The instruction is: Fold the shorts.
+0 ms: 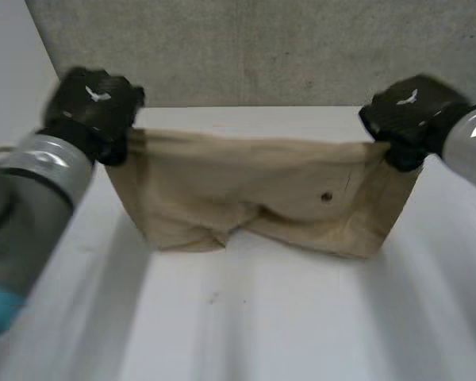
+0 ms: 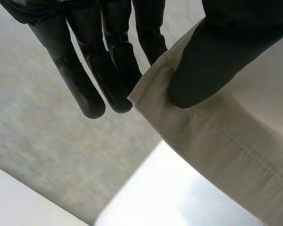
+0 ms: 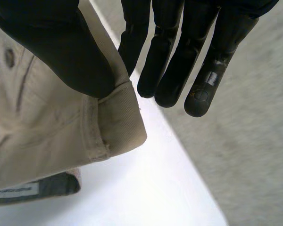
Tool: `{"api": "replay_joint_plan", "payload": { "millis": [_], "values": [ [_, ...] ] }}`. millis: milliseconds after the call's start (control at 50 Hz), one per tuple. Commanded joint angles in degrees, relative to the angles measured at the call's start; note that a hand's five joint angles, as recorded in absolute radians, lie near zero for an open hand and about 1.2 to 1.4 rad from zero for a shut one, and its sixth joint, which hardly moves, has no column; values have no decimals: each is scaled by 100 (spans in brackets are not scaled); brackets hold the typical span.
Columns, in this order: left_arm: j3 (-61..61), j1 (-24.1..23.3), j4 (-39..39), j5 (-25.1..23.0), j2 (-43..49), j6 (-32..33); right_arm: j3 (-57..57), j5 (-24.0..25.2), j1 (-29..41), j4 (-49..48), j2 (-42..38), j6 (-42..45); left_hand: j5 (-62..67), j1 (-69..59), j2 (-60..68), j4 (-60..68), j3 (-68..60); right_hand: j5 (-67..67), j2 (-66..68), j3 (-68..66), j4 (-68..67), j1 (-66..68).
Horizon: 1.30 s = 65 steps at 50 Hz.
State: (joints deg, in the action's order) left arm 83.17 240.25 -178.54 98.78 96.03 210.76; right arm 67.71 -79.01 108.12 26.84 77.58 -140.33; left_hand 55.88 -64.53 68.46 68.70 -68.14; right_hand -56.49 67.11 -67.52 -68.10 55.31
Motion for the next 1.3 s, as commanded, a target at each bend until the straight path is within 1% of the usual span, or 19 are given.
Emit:
{"api": "replay_joint_plan", "payload": {
  "millis": [20, 140, 200, 220, 240, 300, 320, 340, 360, 420, 480, 600, 800, 900, 1040, 1100, 1180, 1240, 1300],
  "values": [
    [-565, 119, -383, -7, 1286, 35, -862, -52, 51, 373, -1559, -109, 1412, -1547, 1154, 1130, -1186, -1351, 1289, -1248, -1190, 2469],
    [-1522, 224, -1191, -7, 2305, 307, -1952, -219, 77, 498, -2466, -591, 1412, -1547, 1154, 1130, -1186, -1351, 1289, -1248, -1190, 2469],
    [-2347, 216, -1700, -16, 2657, 668, -2971, -448, 86, 51, -2792, -917, 1412, -1547, 1154, 1130, -1186, -1351, 1289, -1248, -1190, 2469],
    [-2576, 207, -1850, -16, 2719, 747, -3261, -509, 86, -168, -2845, -987, 1412, -1547, 1154, 1130, -1186, -1351, 1289, -1248, -1190, 2469],
    [-2813, 198, -2016, -25, 2780, 800, -3795, -614, 95, -684, -2932, -1092, 1412, -1547, 1154, 1130, -1186, -1351, 1289, -1248, -1190, 2469],
    [-3649, 233, -2824, -69, 2843, 906, -4396, -703, 156, -1600, -2933, -1233, 1412, -1547, 1154, 1130, -1186, -1351, 1289, -1248, -1190, 2469],
    [-3790, 233, -3053, -69, 2843, 888, -4598, -721, 217, -2282, -2872, -1312, 1412, -1547, 1154, 1130, -1186, -1351, 1289, -1248, -1190, 2469],
    [-3939, 242, -3482, -60, 2816, 888, -4617, -729, 235, -2645, -2811, -1357, 1412, -1547, 1154, 1130, -1186, -1351, 1289, -1248, -1190, 2469],
    [-3940, 207, -3869, -43, 2773, 871, -4548, -782, 261, -3354, -2619, -1453, 1412, -1547, 1154, 1130, -1186, -1351, 1289, -1248, -1190, 2469],
    [-3888, 172, -4197, -8, 2641, 827, -4276, -800, 288, -3800, -2301, -1515, 1412, -1547, 1154, 1130, -1186, -1351, 1289, -1248, -1190, 2469],
    [-3581, 189, -4075, 45, 2465, 581, -3801, -765, 279, -3704, -2063, -1506, 1412, -1547, 1154, 1130, -1186, -1351, 1289, -1248, -1190, 2469],
    [-2616, 251, -3645, 28, 2078, 36, -2826, -782, 332, -3046, -1940, -1506, 1412, -1547, 1154, 1130, -1186, -1351, 1289, -1248, -1190, 2469],
    [-558, 312, -3319, -191, 1955, 27, -877, -773, 402, -2061, -1737, -1243, 1412, -1547, 1154, 1130, -1186, -1351, 1289, -1248, -1190, 2469],
    [565, 277, -3258, -508, 2069, 44, 224, -703, 411, -2060, -1825, -1006, 1412, -1547, 1154, 1130, -1186, -1351, 1289, -1248, -1190, 2469],
    [1473, 260, -3047, -526, 1946, 27, 1427, -580, 350, -2376, -1756, -751, 1412, -1547, 1154, 1130, -1186, -1351, 1289, -1248, -1190, 2469],
    [1772, 277, -2757, -517, 1561, 27, 1710, -536, 341, -2350, -1580, -619, 1412, -1547, 1154, 1130, -1186, -1351, 1289, -1248, -1190, 2469],
    [2123, 260, -2108, -526, 911, -34, 2307, -387, 323, -2140, -861, -268, 1412, -1547, 1154, 1130, -1186, -1351, 1289, -1248, -1190, 2469],
    [2238, 251, -1791, -517, 637, -61, 2606, -221, 315, -1877, -623, -214, 1412, -1547, 1154, 1130, -1186, -1351, 1289, -1248, -1190, 2469],
    [2361, 225, -1387, -526, 216, -297, 2826, -36, 227, -1753, -551, -241, 1412, -1547, 1154, 1130, -1186, -1351, 1289, -1248, -1190, 2469]
  ]
}}
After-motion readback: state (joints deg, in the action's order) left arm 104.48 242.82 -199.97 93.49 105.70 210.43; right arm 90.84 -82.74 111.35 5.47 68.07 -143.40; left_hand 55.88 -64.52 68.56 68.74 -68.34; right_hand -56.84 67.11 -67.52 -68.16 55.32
